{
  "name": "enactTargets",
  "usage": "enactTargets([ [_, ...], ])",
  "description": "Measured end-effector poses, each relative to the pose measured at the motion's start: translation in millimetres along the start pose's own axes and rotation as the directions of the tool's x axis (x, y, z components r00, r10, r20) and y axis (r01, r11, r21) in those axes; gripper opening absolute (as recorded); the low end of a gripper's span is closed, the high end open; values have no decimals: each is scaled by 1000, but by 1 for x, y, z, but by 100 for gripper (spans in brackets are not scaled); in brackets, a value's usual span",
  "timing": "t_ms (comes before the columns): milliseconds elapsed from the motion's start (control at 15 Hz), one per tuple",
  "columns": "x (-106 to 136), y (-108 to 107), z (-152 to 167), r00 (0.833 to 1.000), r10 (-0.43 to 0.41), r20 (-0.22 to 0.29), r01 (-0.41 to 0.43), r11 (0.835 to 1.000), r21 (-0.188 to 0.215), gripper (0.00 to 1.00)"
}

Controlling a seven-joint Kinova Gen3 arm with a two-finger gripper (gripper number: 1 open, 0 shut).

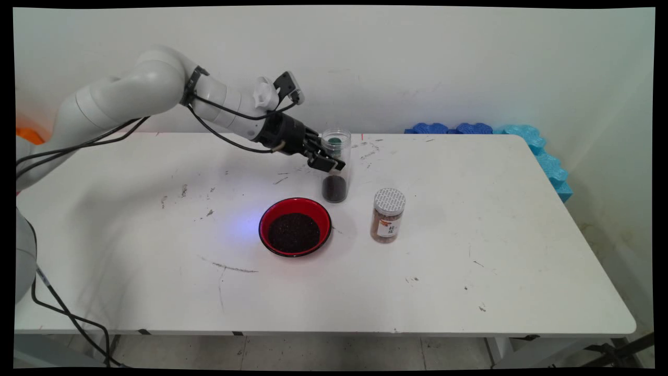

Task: Place the picked object on the table

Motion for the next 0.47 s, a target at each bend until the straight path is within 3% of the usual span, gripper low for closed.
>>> enactTargets([
  [267,-3,-1,3,1000,-7,0,7,1000,2,0],
  [333,-3,-1,4,1000,-10,-2,10,1000,2,100],
  [467,-4,-1,4,1000,-16,-6,16,1000,3,100],
])
